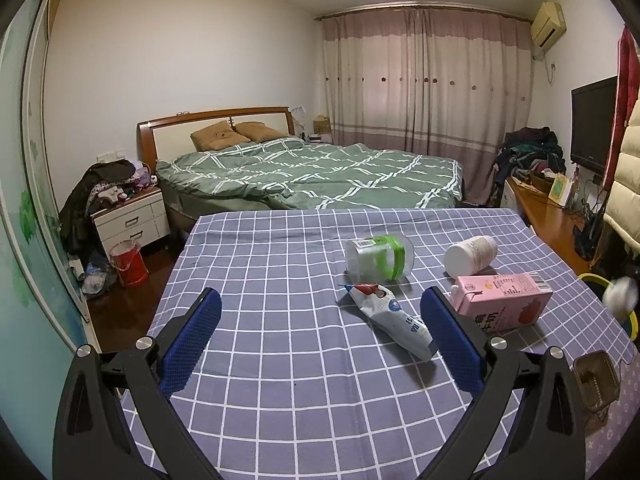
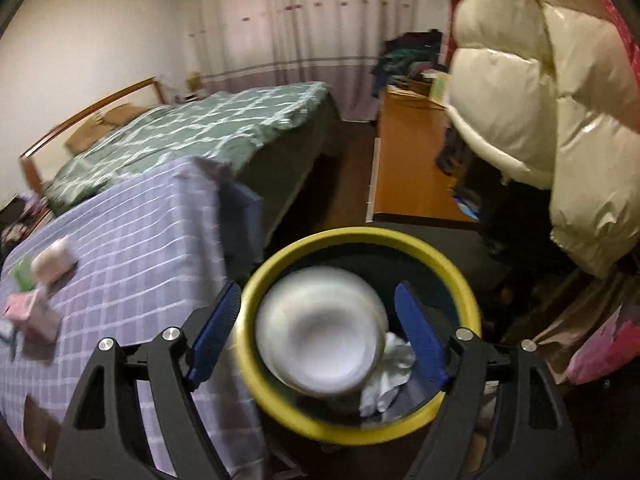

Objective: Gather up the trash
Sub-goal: 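Carry the yogurt cup over the yellow bin and release it, then grasp the brown plastic tray with the left gripper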

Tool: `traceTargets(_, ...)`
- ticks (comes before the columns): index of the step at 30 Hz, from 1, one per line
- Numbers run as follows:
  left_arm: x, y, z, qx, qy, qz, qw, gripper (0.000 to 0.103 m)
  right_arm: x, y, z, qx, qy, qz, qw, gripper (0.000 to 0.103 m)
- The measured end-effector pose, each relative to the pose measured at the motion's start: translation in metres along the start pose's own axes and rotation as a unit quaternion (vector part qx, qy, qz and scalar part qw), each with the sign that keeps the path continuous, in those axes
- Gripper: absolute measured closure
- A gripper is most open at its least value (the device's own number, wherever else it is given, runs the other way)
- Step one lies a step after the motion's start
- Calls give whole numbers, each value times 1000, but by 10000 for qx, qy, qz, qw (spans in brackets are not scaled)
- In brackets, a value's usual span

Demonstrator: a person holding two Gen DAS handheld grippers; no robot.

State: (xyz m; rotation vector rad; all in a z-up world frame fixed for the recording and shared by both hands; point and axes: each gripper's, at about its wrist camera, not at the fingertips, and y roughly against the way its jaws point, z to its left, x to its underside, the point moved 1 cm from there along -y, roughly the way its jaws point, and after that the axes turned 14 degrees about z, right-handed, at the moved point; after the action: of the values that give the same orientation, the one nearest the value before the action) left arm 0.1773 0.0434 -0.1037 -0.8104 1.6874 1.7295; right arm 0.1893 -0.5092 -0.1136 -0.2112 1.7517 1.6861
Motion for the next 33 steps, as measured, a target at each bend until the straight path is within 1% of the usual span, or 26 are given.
traceTargets(3, 1, 1, 0, -3, -11, 1, 10000, 5, -7, 3, 0, 28, -145, -117, 9998, 25)
traceTargets(5, 0, 0, -1, 12, -20, 7, 10000, 5, -11, 13, 6, -140, -278, -284, 9991, 24)
traceTargets(8, 0, 0, -3, 27, -62, 8, 10000, 5, -15, 30, 31, -293, -295, -622, 9972, 19)
traceTargets(13, 2, 4, -10, 121, -198, -28, 9997, 5, -19, 35, 77, -559, -328, -1116, 9916, 18)
traceTargets(15, 2, 9, -16, 311, -295, -81, 9991, 5, -16, 33, 89, -555, -279, -1256, 9901, 18)
traceTargets(17, 2, 13, -30, 754, -461, 85, 9961, 5, -14, 29, 99, -412, -82, -1231, 9915, 18)
traceTargets(18, 3, 14, -37, 918, -530, 178, 9942, 5, -14, 28, 101, -348, -29, -1249, 9916, 18)
traceTargets(19, 5, 15, -51, 1151, -676, 337, 9905, 5, -12, 27, 103, -268, 12, -1271, 9915, 18)
traceTargets(20, 6, 16, -61, 1280, -798, 448, 9875, 5, -11, 26, 104, -207, 46, -1274, 9916, 18)
traceTargets(21, 11, 16, -81, 1475, -1055, 633, 9814, 5, -11, 24, 104, -165, 55, -1262, 9919, 18)
traceTargets(23, 18, 18, -107, 1705, -1385, 801, 9723, 5, -10, 24, 104, -205, 32, -1225, 9922, 18)
traceTargets(24, 23, 20, -126, 1929, -1651, 924, 9628, 5, -10, 24, 102, -251, 0, -1224, 9922, 18)
traceTargets(26, 30, 19, -151, 2177, -1932, 1170, 9495, 5, -9, 26, 100, -313, -17, -1249, 9917, 18)
traceTargets(28, 36, 14, -171, 2376, -2070, 1445, 9380, 6, -8, 28, 101, -337, 16, -1274, 9913, 18)
traceTargets(29, 40, 11, -180, 2411, -2135, 1565, 9337, 9, -7, 29, 102, -363, 31, -1290, 9910, 18)
traceTargets(30, 41, 7, -187, 2378, -2172, 1644, 9323, 11, -6, 31, 103, -391, 55, -1311, 9906, 17)
traceTargets(32, 44, 2, -194, 2379, -2117, 1777, 9311, 12, -6, 32, 103, -436, 74, -1332, 9901, 16)
traceTargets(33, 44, -1, -198, 2455, -2027, 1918, 9284, 12, -5, 33, 104, -464, 81, -1342, 9898, 16)
